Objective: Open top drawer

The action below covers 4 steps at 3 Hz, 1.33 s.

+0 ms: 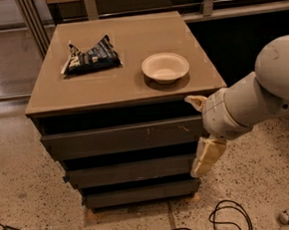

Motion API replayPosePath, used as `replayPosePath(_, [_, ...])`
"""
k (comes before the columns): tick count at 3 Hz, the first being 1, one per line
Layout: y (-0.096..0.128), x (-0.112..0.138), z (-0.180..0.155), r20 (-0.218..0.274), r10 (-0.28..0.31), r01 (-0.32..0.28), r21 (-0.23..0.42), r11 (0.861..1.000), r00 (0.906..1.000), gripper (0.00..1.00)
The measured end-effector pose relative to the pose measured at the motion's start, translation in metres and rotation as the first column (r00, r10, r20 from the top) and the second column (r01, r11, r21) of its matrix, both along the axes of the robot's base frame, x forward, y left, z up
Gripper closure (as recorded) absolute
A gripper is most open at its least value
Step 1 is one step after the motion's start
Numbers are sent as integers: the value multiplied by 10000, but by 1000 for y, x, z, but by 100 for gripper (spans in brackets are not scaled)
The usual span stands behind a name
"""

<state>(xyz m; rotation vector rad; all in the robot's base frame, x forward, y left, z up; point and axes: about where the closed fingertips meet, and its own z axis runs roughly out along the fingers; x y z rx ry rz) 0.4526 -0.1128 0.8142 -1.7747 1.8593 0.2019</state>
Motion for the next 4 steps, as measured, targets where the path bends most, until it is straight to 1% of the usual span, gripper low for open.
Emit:
replayPosePath(1, [21, 4, -29, -153, 332, -326, 411, 9986, 9993, 0])
replayPosePath(2, [27, 11, -47, -17, 330, -328, 661, 9973, 9995, 0])
replayPosePath(3, [24, 60, -95, 324, -126, 104, 673, 9977, 9994, 0])
replayPosePath(4, [24, 60, -95, 324, -125, 103, 673, 9977, 9994, 0])
